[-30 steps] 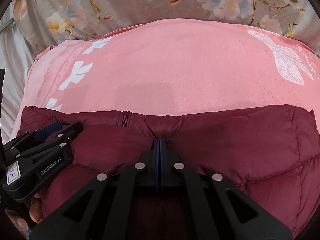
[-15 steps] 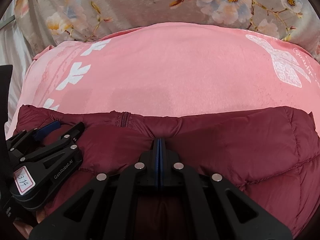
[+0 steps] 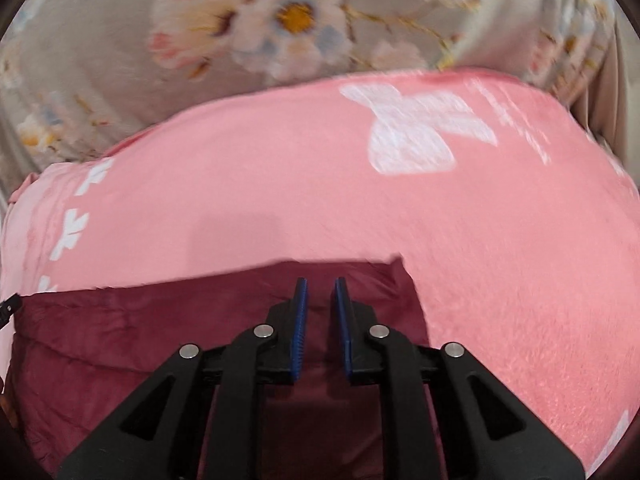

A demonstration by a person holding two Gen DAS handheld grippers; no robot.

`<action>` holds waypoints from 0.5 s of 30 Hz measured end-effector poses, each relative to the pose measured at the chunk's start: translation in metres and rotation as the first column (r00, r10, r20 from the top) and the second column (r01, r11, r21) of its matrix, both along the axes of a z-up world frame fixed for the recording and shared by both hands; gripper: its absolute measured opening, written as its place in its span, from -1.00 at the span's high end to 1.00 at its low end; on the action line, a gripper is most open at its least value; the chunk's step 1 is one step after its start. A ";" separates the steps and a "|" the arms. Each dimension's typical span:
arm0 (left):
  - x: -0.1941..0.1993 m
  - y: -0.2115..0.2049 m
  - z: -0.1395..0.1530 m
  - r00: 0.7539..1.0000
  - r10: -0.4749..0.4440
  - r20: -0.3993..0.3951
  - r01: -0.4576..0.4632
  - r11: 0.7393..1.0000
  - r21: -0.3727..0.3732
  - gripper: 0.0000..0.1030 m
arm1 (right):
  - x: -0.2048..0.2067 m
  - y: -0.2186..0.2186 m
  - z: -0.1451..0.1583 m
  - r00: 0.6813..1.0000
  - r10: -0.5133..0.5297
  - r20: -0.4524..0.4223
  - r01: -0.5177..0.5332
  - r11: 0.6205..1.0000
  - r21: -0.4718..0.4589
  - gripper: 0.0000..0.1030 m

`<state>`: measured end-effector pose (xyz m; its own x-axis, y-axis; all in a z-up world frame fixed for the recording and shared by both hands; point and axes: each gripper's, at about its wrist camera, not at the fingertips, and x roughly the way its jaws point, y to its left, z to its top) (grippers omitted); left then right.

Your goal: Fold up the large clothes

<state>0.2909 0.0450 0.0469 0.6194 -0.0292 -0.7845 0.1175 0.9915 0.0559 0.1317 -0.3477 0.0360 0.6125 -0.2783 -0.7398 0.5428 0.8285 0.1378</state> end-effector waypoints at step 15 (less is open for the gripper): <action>0.003 0.004 -0.041 0.998 0.060 0.005 -0.061 0.998 0.032 -0.34 | -0.003 -0.007 -0.030 1.000 -0.018 -0.011 0.019 0.999 0.026 0.77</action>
